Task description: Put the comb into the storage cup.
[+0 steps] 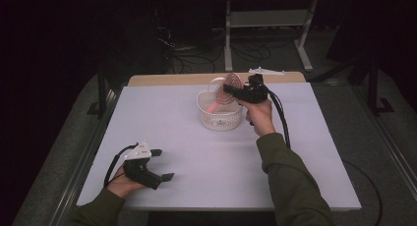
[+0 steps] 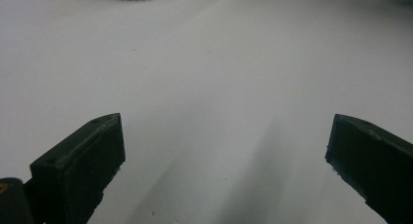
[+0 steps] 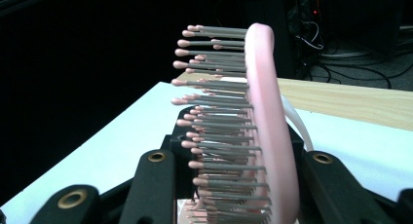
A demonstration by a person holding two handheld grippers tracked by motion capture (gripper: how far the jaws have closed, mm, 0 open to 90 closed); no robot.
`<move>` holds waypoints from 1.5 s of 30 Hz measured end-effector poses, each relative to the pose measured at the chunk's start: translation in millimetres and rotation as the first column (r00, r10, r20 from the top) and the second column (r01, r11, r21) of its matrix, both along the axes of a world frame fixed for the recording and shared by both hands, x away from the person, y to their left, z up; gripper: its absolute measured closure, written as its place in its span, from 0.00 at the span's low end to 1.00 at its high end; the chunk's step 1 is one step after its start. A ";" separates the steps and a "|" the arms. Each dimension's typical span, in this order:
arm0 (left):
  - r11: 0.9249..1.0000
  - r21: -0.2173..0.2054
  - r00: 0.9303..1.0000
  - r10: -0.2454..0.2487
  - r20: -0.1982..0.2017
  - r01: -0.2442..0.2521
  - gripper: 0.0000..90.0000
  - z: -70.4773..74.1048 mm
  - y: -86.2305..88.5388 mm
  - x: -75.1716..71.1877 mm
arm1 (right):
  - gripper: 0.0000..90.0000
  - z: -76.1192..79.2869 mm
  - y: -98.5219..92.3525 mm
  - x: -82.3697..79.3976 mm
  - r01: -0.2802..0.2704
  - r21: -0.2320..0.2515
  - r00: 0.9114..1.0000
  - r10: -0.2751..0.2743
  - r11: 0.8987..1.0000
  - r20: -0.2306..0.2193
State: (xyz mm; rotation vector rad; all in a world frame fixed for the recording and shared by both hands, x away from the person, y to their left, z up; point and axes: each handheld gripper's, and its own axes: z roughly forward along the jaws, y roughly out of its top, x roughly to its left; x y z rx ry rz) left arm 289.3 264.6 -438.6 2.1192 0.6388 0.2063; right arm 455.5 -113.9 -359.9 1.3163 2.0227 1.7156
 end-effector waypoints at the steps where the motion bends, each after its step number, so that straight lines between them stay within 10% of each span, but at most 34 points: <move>1: 1.000 -0.001 1.000 0.000 0.000 0.000 0.01 0.0 0.0 0.0 | 0.69 -0.4 0.1 0.1 0.001 0.000 1.000 -0.001 1.000 0.000; 45: 1.000 0.002 1.000 -0.003 -0.006 0.003 0.01 -0.8 -0.5 0.3 | 0.64 -11.7 -23.6 1.8 0.027 -0.049 0.999 -0.029 0.998 -0.043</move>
